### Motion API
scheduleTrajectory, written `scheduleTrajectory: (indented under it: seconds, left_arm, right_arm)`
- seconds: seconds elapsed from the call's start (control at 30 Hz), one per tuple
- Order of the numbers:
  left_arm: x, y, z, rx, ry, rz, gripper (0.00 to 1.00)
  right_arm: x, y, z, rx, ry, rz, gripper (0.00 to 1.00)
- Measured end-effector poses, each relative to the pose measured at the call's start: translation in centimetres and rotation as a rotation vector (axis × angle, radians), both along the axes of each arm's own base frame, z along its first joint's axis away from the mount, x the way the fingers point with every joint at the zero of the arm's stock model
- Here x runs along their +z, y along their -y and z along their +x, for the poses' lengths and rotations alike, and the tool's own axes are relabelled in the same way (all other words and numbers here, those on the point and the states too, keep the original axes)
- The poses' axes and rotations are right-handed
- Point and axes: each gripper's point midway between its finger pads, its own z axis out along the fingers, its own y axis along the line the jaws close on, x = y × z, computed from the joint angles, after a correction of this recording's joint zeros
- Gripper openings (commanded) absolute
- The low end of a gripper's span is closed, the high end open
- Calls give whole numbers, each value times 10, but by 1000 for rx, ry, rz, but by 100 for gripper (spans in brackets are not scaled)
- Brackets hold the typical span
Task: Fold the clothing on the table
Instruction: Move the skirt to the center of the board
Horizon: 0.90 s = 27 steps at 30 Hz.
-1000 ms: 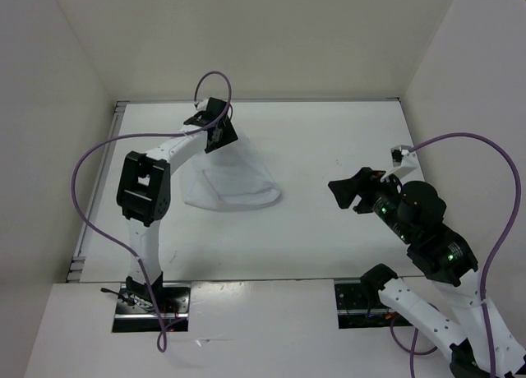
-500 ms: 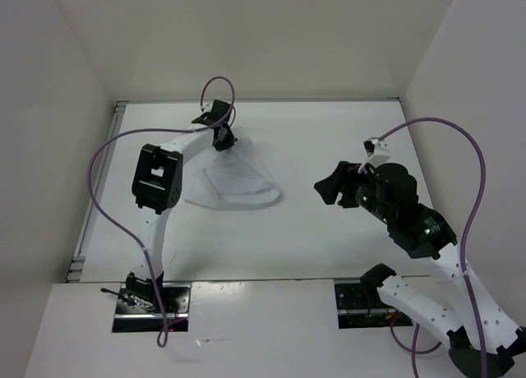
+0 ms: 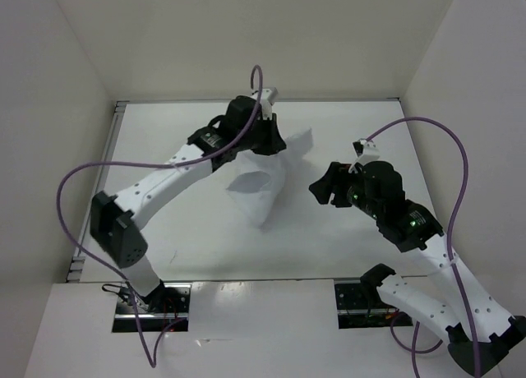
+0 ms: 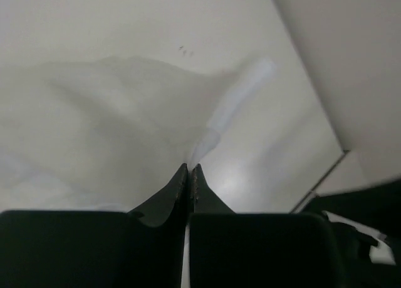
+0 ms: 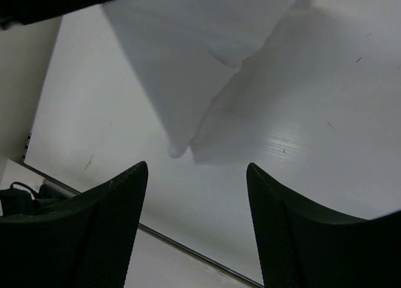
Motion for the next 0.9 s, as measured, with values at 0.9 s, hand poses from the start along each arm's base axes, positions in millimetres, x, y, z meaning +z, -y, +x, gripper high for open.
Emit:
scheduleTrajectory:
  seconds: [0.9]
  left_arm:
    - [-199, -154, 55, 375, -382, 251, 0]
  right_arm:
    - [-30, -5, 15, -56, -96, -29, 61]
